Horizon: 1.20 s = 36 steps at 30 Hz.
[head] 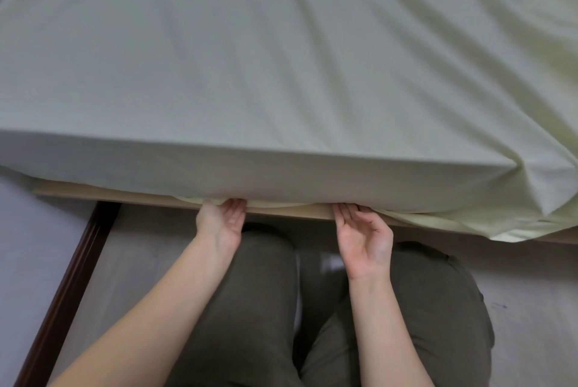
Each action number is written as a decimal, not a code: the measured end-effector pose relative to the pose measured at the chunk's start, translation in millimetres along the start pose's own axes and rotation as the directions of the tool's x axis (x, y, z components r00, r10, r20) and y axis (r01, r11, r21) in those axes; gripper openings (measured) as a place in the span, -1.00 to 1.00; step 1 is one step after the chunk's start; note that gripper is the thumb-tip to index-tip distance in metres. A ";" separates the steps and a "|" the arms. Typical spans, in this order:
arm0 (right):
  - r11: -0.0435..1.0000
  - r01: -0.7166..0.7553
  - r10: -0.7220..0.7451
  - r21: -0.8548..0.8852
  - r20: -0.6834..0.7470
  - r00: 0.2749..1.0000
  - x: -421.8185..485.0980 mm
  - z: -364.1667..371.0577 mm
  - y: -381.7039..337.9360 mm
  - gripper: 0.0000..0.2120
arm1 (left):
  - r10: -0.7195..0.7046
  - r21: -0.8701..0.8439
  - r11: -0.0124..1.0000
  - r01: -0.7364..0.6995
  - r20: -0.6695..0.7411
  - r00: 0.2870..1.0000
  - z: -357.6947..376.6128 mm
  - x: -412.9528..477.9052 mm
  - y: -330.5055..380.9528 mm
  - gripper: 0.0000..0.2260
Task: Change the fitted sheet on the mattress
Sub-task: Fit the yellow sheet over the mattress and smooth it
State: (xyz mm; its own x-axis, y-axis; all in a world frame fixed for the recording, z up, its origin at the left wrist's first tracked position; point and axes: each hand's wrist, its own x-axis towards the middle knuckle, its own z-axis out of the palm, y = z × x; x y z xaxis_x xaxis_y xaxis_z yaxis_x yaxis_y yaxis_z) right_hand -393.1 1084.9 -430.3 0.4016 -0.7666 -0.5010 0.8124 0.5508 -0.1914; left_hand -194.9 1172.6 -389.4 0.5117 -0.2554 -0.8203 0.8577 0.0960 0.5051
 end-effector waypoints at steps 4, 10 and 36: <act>1.000 0.012 -0.013 0.023 0.039 0.999 -1.4 -3.5 4.4 -0.64 | 0.024 -0.082 0.996 -0.023 0.000 1.000 -8.1 7.5 16.2 -0.44; 0.999 0.000 -0.003 0.047 0.044 0.999 -2.5 -6.2 7.3 -0.63 | -0.015 -0.233 0.972 0.029 0.059 0.998 6.7 14.4 31.1 -0.56; 0.997 -0.027 0.036 -0.074 0.125 0.991 -0.8 -13.4 -0.9 -0.60 | 0.081 -0.267 0.962 -0.061 0.064 0.995 -32.7 23.1 34.0 -0.55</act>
State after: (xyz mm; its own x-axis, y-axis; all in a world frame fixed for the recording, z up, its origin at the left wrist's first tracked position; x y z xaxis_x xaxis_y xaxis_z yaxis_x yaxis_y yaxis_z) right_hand -399.8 1089.4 -441.0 0.4802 -0.7817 -0.3979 0.7679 0.5939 -0.2401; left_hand -152.3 1201.5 -399.9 0.5749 -0.3083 -0.7579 0.8073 0.3647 0.4640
